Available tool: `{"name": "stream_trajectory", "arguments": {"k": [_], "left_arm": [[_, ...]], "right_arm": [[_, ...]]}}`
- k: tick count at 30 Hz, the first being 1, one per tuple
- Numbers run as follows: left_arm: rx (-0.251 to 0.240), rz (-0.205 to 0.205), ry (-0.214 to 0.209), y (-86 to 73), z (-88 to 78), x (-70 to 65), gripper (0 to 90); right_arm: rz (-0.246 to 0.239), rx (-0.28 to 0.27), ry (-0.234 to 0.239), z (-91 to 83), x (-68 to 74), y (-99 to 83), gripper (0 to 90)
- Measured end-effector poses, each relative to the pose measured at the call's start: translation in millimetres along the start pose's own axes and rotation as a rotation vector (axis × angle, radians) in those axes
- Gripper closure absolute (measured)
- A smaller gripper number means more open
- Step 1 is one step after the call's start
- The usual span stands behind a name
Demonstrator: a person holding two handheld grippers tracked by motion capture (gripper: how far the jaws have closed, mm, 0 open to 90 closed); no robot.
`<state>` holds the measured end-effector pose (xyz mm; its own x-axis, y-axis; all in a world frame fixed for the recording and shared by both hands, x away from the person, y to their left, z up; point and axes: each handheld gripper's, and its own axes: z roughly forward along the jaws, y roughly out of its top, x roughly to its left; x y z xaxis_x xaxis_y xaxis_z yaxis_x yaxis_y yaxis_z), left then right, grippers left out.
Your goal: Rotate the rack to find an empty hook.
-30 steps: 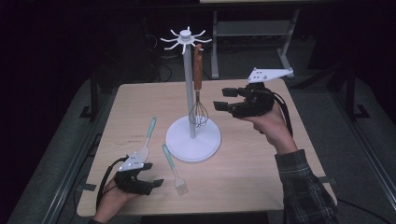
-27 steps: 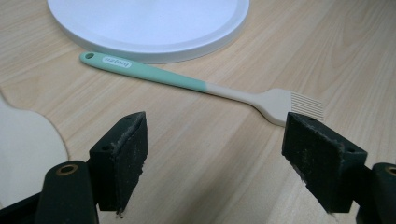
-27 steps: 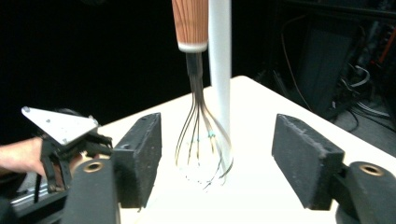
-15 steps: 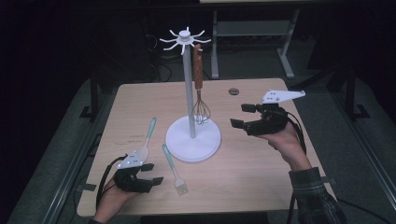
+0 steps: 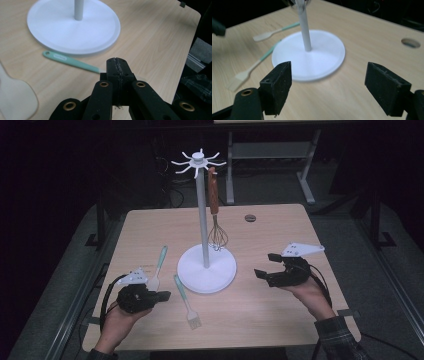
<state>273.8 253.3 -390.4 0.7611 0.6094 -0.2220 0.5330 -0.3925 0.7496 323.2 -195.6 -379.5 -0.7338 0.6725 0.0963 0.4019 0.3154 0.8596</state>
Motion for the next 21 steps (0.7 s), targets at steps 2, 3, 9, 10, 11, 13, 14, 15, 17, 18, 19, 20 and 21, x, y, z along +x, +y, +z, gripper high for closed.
{"name": "stream_trajectory", "arguments": {"k": [2, 3, 9, 10, 11, 13, 14, 15, 17, 18, 19, 20, 21], "left_arm": [[0.001, 0.013, 0.001, 10.9, -3.4, 0.1, 89.7], [0.001, 0.013, 0.001, 10.9, -3.4, 0.1, 89.7], [-0.007, 0.018, -0.019, 38.7, -11.0, -1.8, 89.7], [-0.012, 0.020, -0.022, 49.7, -15.7, -1.7, 89.7], [-0.012, 0.020, -0.022, 49.7, -15.7, -1.7, 89.7], [-0.015, 0.017, -0.021, 60.3, -20.2, -2.2, 89.8], [-0.018, 0.022, -0.019, 66.6, -23.4, -2.4, 89.8], [-0.021, 0.021, -0.021, 70.0, -25.1, -2.6, 89.8], [-0.033, 0.024, -0.024, 79.4, -29.9, -2.7, 89.8], [-0.036, 0.025, -0.019, 85.3, -32.8, -2.8, 89.8], [-0.038, 0.025, -0.018, 88.8, -34.5, -2.9, 89.8], [-0.039, 0.029, -0.016, 93.5, -36.7, -3.1, 89.7], [-0.037, 0.034, -0.011, 98.4, -38.9, -3.7, 89.7]], "right_arm": [[0.010, 0.010, -0.008, 3.0, 1.4, -9.7, 21.2], [0.010, 0.010, -0.008, 3.0, 1.4, -9.7, 21.2], [-0.006, 0.055, -0.046, 12.9, 10.5, -34.5, 16.1], [-0.003, 0.061, -0.049, 14.2, 13.3, -40.1, 15.9], [-0.003, 0.061, -0.049, 14.2, 13.3, -40.1, 15.9], [0.003, 0.062, -0.051, 14.5, 16.3, -44.9, 15.3], [-0.002, 0.060, -0.052, 14.4, 16.8, -47.6, 15.3], [0.005, 0.057, -0.053, 14.4, 17.3, -50.9, 15.3], [0.021, 0.059, -0.052, 14.1, 17.4, -56.2, 15.3], [0.019, 0.061, -0.047, 14.4, 16.6, -58.2, 15.3], [0.028, 0.063, -0.037, 14.7, 16.0, -61.2, 15.1], [0.034, 0.068, -0.035, 14.4, 14.5, -64.7, 14.9], [0.034, 0.068, -0.035, 14.4, 14.5, -64.7, 14.9]]}}
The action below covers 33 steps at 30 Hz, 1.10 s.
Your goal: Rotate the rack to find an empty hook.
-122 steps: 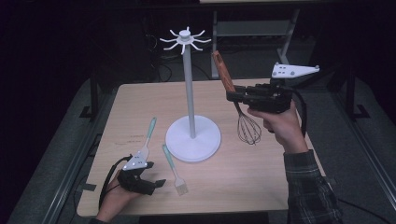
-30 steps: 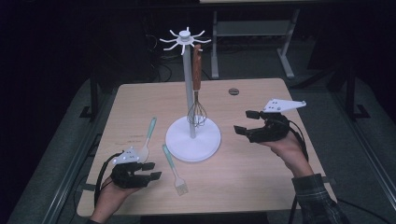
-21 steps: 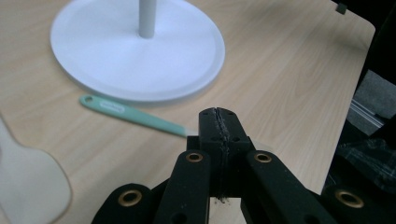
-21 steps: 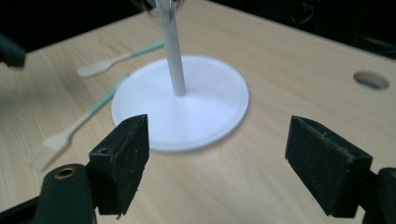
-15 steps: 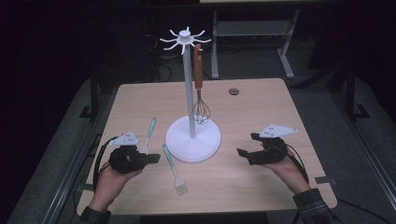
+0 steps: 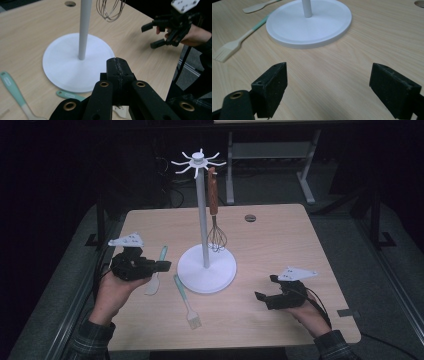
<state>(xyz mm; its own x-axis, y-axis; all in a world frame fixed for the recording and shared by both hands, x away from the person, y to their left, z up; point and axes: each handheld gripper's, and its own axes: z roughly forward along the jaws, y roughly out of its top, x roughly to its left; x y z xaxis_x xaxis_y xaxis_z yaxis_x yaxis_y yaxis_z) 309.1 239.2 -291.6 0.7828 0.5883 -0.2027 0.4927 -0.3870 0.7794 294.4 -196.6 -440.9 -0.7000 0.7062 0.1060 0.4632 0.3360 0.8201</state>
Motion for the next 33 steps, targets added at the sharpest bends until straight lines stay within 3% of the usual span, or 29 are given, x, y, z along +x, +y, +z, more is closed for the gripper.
{"name": "stream_trajectory", "arguments": {"k": [9, 21, 27, 33], "left_arm": [[-0.037, 0.039, -0.021, 49.3, -16.1, -1.8, 89.8], [-0.103, 0.117, -0.030, 118.4, -35.2, -12.9, 89.8], [-0.107, 0.141, -0.028, 141.1, -38.7, -17.2, 89.8], [-0.148, 0.156, -0.033, 167.2, -45.3, -16.9, 89.8]], "right_arm": [[0.038, 0.007, -0.013, -5.5, -5.2, -13.9, 15.1], [0.034, 0.030, 0.003, -0.6, -6.8, -17.2, 15.2], [0.038, 0.041, -0.001, 2.0, -7.9, -18.7, 15.3], [0.047, 0.039, -0.003, 3.3, -9.3, -20.0, 15.3]]}}
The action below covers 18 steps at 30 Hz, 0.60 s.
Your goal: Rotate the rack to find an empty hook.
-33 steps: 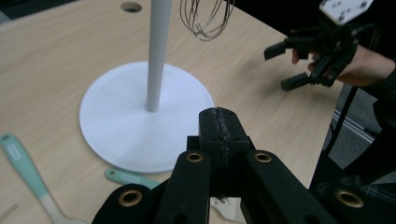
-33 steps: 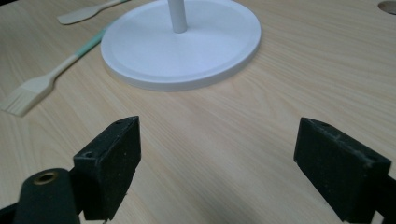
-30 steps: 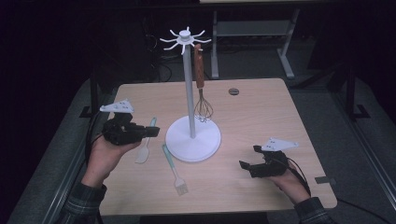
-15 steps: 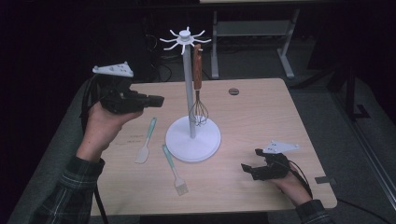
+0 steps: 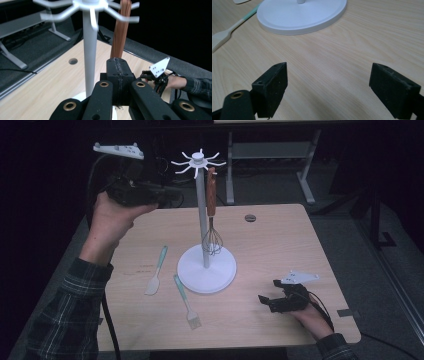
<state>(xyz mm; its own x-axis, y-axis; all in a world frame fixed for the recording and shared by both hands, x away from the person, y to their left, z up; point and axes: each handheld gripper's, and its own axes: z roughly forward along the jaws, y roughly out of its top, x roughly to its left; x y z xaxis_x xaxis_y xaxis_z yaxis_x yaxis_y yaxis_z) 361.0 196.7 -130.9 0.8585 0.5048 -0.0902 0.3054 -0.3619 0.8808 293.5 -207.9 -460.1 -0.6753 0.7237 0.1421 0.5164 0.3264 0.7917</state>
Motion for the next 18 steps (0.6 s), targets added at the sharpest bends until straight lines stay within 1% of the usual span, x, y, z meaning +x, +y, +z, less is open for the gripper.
{"name": "stream_trajectory", "arguments": {"k": [1, 2, 4, 8, 10, 11, 12, 13, 15, 16, 18], "left_arm": [[0.000, 0.000, 0.000, 0.0, 0.0, 0.0, 89.8], [-0.008, 0.004, 0.001, 6.5, -0.8, 0.6, 89.8], [-0.016, 0.006, -0.003, 9.3, -0.8, 0.9, 89.8], [-0.030, 0.014, 0.009, 19.3, -0.2, 1.0, 89.8], [-0.037, 0.021, 0.026, 24.1, -1.0, 2.1, 89.8], [-0.037, 0.021, 0.026, 24.1, -1.0, 2.1, 89.8], [-0.038, 0.025, 0.040, 24.9, -1.7, 2.9, 89.8], [-0.038, 0.025, 0.040, 24.9, -1.7, 2.9, 89.8], [-0.046, 0.029, 0.056, 24.3, -1.6, 4.6, 89.8], [-0.040, 0.035, 0.074, 24.1, -1.2, 6.5, 89.9], [-0.041, 0.027, 0.077, 24.1, -0.4, 8.0, 89.8]], "right_arm": [[0.000, 0.000, 0.000, 0.0, 0.0, 0.0, 15.3], [-0.005, 0.001, 0.002, 0.6, -0.8, -0.6, 15.2], [0.000, 0.004, 0.003, 0.7, -0.6, -0.9, 15.3], [0.004, 0.003, 0.002, 0.9, -1.2, -1.0, 15.3], [0.010, 0.003, 0.002, 0.4, -1.1, -1.0, 15.3], [0.010, 0.003, 0.002, 0.4, -1.1, -1.0, 15.3], [0.010, 0.000, 0.002, 0.0, -1.0, -0.9, 15.3], [0.010, 0.000, 0.002, 0.0, -1.0, -0.9, 15.3], [0.005, -0.003, 0.004, 0.1, -1.7, -1.0, 15.2], [0.007, -0.002, 0.003, 0.4, -1.4, -1.0, 15.2], [0.012, 0.000, 0.007, 0.4, -0.7, -0.9, 15.3]]}}
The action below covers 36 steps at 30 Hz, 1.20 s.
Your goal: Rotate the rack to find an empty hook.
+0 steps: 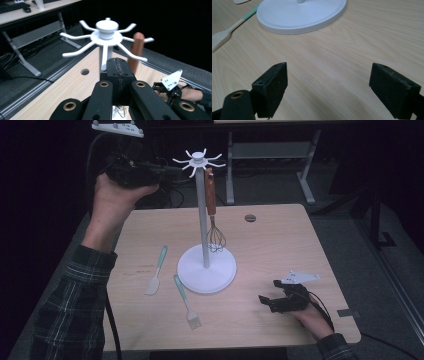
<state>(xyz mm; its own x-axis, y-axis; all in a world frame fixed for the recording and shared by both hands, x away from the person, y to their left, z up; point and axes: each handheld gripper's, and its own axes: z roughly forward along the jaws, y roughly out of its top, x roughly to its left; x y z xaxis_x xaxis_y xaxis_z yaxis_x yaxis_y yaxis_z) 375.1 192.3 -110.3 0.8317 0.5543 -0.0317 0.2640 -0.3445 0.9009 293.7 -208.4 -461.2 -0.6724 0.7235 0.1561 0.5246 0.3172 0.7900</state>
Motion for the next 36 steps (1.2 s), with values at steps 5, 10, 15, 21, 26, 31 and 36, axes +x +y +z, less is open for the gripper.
{"name": "stream_trajectory", "arguments": {"k": [5, 10, 15, 21, 26, 31, 36], "left_arm": [[-0.006, -0.013, 0.026, 0.8, 4.3, 10.8, 89.8], [-0.009, -0.028, 0.061, 0.4, 6.8, 24.6, 89.9], [-0.021, -0.041, 0.050, -1.9, 4.7, 27.9, 89.8], [-0.027, -0.039, 0.032, -6.0, -6.8, 19.9, 89.8], [-0.040, -0.017, -0.001, -10.0, -15.0, 7.5, 89.8], [-0.042, 0.010, -0.018, -9.4, -14.1, -4.9, 89.8], [-0.039, 0.027, -0.007, -5.6, -3.8, -8.9, 89.8]], "right_arm": [[-0.011, 0.004, -0.001, 0.8, -0.4, -0.1, 15.3], [-0.006, 0.008, 0.004, 1.4, -0.7, -0.8, 15.3], [-0.006, 0.008, 0.004, 1.1, -1.1, -0.9, 15.3], [0.004, 0.009, 0.000, 0.0, -2.6, -1.0, 15.3], [0.001, 0.017, -0.007, 1.5, -2.3, -1.2, 15.3], [0.001, 0.018, -0.008, 2.1, -2.2, -1.5, 15.2], [-0.001, 0.022, -0.014, 2.6, -2.2, -2.0, 15.2]]}}
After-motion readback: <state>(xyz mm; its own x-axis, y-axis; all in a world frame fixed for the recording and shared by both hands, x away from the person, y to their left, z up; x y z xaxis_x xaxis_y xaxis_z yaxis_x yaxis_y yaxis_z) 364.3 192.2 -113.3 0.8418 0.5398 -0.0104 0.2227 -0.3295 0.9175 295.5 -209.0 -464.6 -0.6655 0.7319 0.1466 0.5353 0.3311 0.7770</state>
